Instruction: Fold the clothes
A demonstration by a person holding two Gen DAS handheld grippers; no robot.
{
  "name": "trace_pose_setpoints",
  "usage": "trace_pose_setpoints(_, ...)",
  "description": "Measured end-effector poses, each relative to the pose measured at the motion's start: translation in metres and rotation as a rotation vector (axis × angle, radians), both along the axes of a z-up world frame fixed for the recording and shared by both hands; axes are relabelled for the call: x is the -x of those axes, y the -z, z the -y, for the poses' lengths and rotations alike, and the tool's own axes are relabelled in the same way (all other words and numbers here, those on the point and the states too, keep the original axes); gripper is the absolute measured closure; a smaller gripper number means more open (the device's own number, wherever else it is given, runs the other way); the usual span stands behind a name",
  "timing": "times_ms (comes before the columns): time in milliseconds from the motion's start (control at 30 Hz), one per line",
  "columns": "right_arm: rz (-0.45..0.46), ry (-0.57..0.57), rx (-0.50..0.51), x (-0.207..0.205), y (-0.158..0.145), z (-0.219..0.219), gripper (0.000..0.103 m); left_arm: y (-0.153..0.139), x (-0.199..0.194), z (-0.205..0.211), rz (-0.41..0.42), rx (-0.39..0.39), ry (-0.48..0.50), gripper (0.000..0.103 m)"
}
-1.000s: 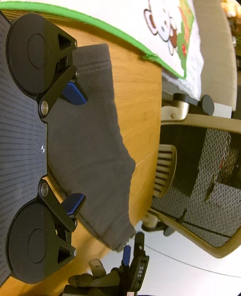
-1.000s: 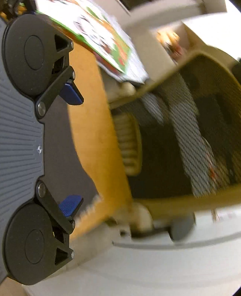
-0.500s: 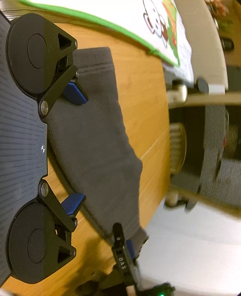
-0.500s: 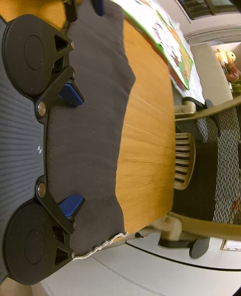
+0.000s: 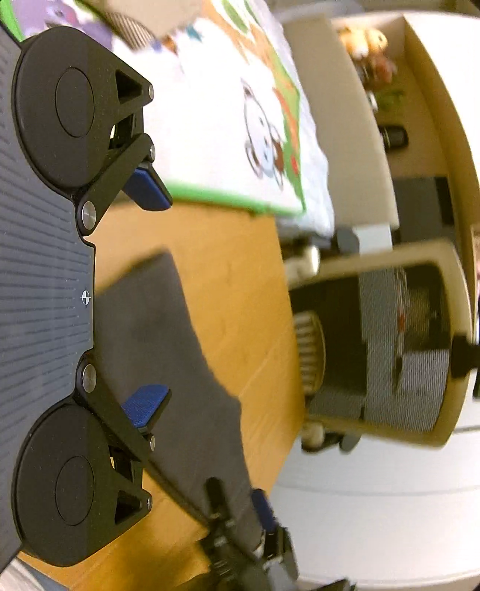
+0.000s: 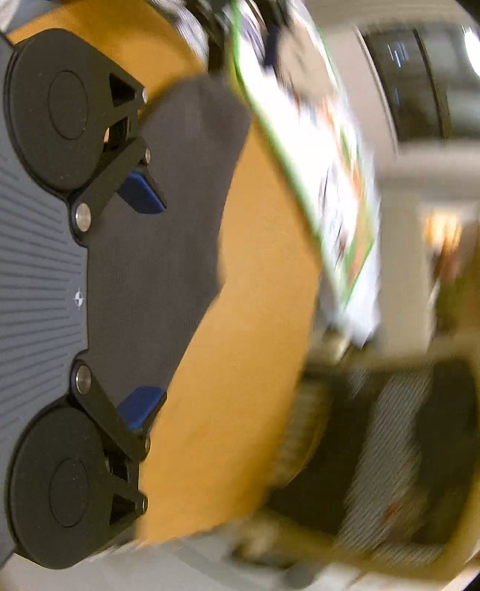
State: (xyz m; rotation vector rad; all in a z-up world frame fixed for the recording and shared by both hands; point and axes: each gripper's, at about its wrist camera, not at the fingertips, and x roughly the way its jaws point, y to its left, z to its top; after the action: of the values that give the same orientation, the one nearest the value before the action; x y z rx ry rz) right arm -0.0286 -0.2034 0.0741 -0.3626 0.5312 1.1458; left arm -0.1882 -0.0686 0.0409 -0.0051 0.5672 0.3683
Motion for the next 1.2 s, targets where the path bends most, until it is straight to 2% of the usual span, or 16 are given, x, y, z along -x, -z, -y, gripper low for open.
trace_pose_setpoints(67, -0.006, -0.059, 0.007, 0.011, 0.003, -0.009, 0.037, 0.002, 0.008, 0.006, -0.026, -0.012, -0.014, 0.008)
trace_pose_setpoints(133, -0.013, -0.118, 0.015, 0.022, 0.006, -0.019, 0.044, 0.002, 0.010, 0.008, -0.064, -0.052, 0.010, 0.031)
trace_pose_setpoints(167, -0.016, -0.147, 0.018, 0.027, 0.008, -0.024, 0.045, 0.004, 0.015, 0.012, -0.076, -0.077, 0.021, 0.031)
trace_pose_setpoints(233, -0.022, -0.206, 0.025, 0.038, 0.011, -0.033, 0.069, 0.006, 0.021, 0.018, -0.084, -0.129, 0.055, 0.029)
trace_pose_setpoints(267, -0.025, -0.235, 0.029, 0.044, 0.013, -0.038, 0.090, 0.006, 0.026, 0.013, -0.081, -0.151, 0.075, 0.028)
trace_pose_setpoints(333, -0.030, -0.282, 0.032, 0.055, 0.013, -0.044, 0.093, 0.005, 0.027, 0.002, -0.063, -0.161, 0.115, 0.021)
trace_pose_setpoints(400, -0.007, -0.229, 0.004, 0.069, -0.005, -0.024, 0.097, 0.004, 0.026, -0.016, -0.048, -0.164, 0.160, 0.015)
trace_pose_setpoints(600, -0.096, -0.089, -0.023, 0.083, -0.029, -0.009, 0.098, 0.023, -0.022, -0.013, -0.085, -0.317, 0.273, 0.015)
trace_pose_setpoints(667, -0.123, -0.072, -0.039, 0.069, -0.028, -0.010, 0.098, 0.031, -0.040, -0.011, -0.099, -0.376, 0.315, 0.028)
trace_pose_setpoints(700, -0.144, -0.090, -0.075, 0.048, -0.028, 0.006, 0.097, 0.034, -0.046, -0.013, -0.112, -0.384, 0.322, 0.047)
trace_pose_setpoints(767, -0.196, -0.064, -0.135, 0.005, -0.033, 0.047, 0.090, 0.037, -0.054, -0.014, -0.127, -0.374, 0.325, 0.061)
trace_pose_setpoints(800, -0.185, 0.032, -0.151, -0.007, -0.033, 0.064, 0.080, 0.037, -0.055, -0.014, -0.126, -0.355, 0.322, 0.069)
trace_pose_setpoints(900, -0.173, 0.426, -0.162, -0.038, -0.039, 0.124, 0.057, 0.033, -0.050, -0.014, -0.106, -0.328, 0.319, 0.074)
trace_pose_setpoints(1000, -0.249, 0.715, -0.157, -0.075, -0.024, 0.180, 0.053, 0.030, -0.045, -0.015, -0.094, -0.292, 0.329, 0.074)
trace_pose_setpoints(1100, -0.390, 0.847, -0.145, -0.098, -0.004, 0.200, 0.053, 0.027, -0.049, -0.019, -0.098, -0.250, 0.336, 0.074)
trace_pose_setpoints(1200, -0.526, 0.843, -0.148, -0.115, 0.019, 0.181, 0.056, 0.021, -0.058, -0.026, -0.094, -0.188, 0.339, 0.076)
